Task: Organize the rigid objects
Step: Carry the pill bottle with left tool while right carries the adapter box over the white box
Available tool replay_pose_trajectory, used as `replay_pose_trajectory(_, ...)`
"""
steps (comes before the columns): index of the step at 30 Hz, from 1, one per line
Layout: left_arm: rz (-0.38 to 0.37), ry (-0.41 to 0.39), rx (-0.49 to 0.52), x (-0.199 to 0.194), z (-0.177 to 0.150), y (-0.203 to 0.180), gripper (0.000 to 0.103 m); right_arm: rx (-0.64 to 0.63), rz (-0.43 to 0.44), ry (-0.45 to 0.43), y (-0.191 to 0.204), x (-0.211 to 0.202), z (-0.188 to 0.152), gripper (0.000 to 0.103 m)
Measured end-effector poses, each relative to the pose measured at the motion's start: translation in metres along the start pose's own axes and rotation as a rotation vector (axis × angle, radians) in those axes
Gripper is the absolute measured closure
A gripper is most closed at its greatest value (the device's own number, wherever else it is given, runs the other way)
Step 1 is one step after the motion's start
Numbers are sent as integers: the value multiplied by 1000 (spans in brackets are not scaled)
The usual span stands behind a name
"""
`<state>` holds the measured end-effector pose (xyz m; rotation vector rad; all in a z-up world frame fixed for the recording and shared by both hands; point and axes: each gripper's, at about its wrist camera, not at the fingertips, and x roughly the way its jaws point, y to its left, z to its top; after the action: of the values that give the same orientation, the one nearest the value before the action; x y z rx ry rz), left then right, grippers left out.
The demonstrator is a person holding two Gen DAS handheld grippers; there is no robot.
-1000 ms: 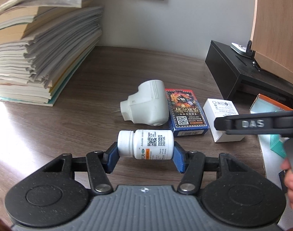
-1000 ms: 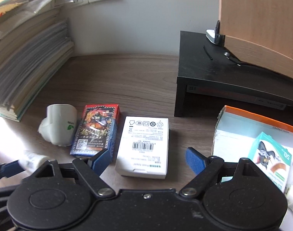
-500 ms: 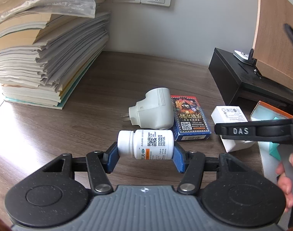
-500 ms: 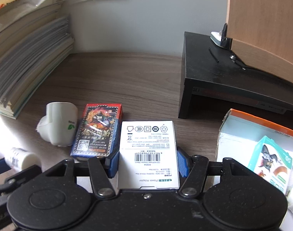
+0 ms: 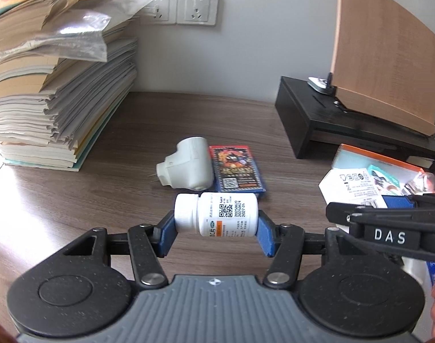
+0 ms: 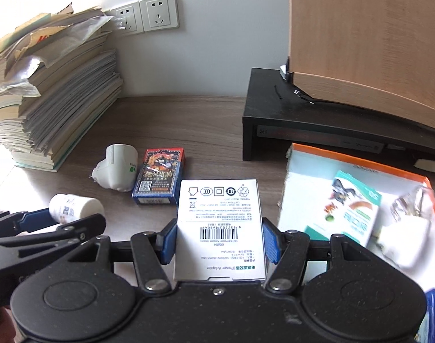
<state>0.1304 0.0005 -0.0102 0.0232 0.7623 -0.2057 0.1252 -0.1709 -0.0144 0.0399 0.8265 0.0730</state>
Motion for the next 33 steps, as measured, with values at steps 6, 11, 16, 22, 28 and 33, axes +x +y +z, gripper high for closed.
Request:
replay_pose_trajectory(6, -32, -12, 25, -20, -9, -21, 45, 24, -16, -18, -11, -31, -19, 32)
replay_pose_trajectory(11, -62, -16, 60, -36, -20, -42, 45, 56, -42, -39, -26, -59, -37, 32)
replay_pose_trajectory(16, -103, -12, 95, -48, -32, -63, 45, 91, -80, -53, -44, -84, -58, 32)
replay_pose_trajectory(22, -177, -13, 163, -60, -47, -90, 45, 156, -150, -65, -67, -112, -84, 32)
replay_pose_trajectory(28, -253, -9, 209, -67, -58, -106, 45, 223, -249, -73, -87, -141, -109, 32)
replay_pose_trajectory(33, -293, 7, 222, -69, -66, -118, 45, 259, -305, -69, -101, -158, -123, 32)
